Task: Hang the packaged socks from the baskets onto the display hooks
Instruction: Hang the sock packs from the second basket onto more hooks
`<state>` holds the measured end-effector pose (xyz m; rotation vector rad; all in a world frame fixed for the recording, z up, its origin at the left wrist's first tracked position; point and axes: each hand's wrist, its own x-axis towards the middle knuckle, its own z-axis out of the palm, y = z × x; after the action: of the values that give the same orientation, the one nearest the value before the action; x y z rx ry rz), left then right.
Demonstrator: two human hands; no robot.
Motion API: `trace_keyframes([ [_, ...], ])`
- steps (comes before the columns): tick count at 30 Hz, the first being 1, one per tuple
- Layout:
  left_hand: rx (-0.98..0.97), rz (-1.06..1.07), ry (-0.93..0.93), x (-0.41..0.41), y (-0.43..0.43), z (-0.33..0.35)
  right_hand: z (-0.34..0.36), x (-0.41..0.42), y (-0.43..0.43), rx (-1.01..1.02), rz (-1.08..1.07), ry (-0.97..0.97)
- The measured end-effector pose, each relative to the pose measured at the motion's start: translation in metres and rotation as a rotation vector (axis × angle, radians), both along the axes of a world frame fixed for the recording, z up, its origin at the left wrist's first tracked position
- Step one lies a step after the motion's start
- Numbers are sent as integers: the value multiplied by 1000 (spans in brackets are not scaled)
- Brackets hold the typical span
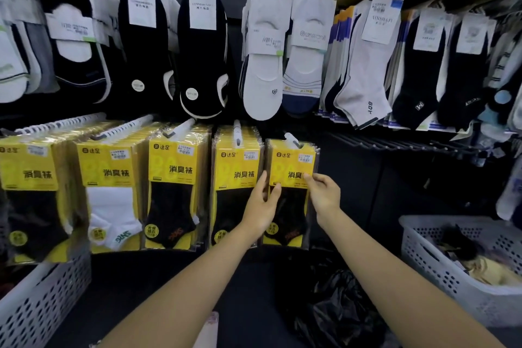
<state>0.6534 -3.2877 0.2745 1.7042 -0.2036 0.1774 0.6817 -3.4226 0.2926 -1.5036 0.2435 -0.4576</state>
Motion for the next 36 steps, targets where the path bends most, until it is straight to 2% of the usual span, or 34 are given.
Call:
trace_keyframes([
  [5, 53, -42, 62, -22, 13, -29, -28, -39, -8, -68, 4, 95],
  [8, 71, -59, 124, -52, 28, -62, -65, -86, -8, -123, 107, 175],
  [13, 88, -98, 351, -126, 62, -167, -181, -179, -7, -188, 349, 548],
  [15, 64, -77, 465, -162, 68, -221, -231, -208, -8, -349, 486, 733],
  [18, 77, -49, 624, -209, 68, -290, -289, -233, -9, -588, 632, 860],
  [21, 103, -60, 783, -243, 71, -343, -324, -241, -12, -618, 644, 943],
  [24, 178, -57, 890, -265, 80, -379, -349, -242, -17, -571, 705, 1107],
  [31, 194, 14, 925, -267, 83, -399, -376, -235, -5, -710, 574, 1147],
  [34, 175, 11, 941, -267, 78, -399, -384, -244, 3, -933, 665, 1154],
  [36, 183, 2, 937, -269, 75, -399, -391, -250, 8, -976, 685, 1128],
])
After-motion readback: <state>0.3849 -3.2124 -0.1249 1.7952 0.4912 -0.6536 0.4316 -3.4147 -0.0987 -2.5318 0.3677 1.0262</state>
